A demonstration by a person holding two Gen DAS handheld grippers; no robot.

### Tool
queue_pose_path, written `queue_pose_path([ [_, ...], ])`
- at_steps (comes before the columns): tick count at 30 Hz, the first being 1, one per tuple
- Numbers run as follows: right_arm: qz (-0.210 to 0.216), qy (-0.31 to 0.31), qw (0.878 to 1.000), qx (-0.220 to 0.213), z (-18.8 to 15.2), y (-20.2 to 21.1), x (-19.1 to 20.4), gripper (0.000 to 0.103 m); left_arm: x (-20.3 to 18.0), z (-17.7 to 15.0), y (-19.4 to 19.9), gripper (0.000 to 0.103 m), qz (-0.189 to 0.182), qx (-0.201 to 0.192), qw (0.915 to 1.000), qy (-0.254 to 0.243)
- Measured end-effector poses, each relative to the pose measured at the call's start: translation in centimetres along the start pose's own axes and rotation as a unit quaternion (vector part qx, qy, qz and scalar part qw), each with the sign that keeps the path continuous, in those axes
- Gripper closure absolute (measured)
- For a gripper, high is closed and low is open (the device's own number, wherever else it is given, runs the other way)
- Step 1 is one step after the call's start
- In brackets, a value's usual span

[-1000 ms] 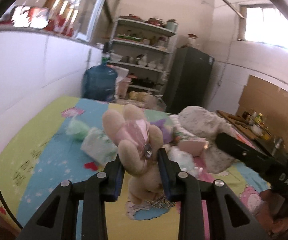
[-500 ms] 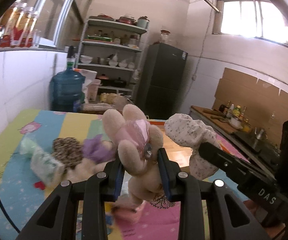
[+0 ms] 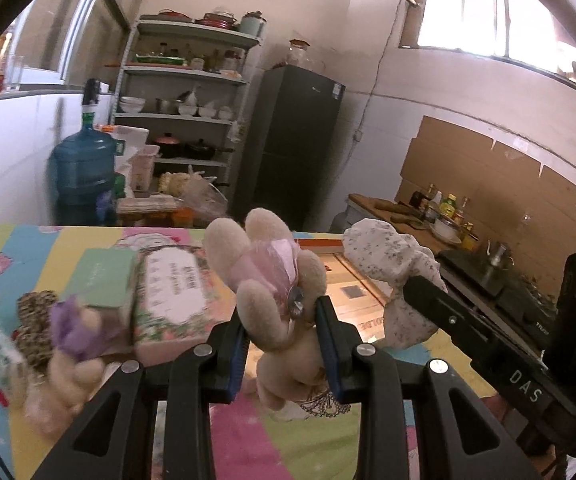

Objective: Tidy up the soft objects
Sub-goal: 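Carry the bunny and scrunchie in both tools over the orange-rimmed cardboard box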

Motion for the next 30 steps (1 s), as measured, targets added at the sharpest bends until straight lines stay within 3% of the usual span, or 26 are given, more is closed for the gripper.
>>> queue_pose_path([
  [12, -0.034, -0.024, 0.999, 0.013, 1.0, -2.1, -6.7, 0.088, -1.8, 0.3, -6.7, 0.07, -0.012, 0.032, 0.9993, 0.017],
  [30, -0.063, -0.069, 0.994, 0.06, 0.7, -7.6, -12.5, 0.088, -0.6, -0.4, -14.6, 0.07, -0.012, 0.078, 0.9947, 0.066],
])
Point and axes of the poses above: each gripper's, at about its wrist camera, not at the fingertips, and y roughly against the way its jaws point, x to its left, z to its top, the point moved 2 cm from there along -y, roughly the way its jaws point, and after that the axes turned 2 degrees about -y, right-handed, at the moved point
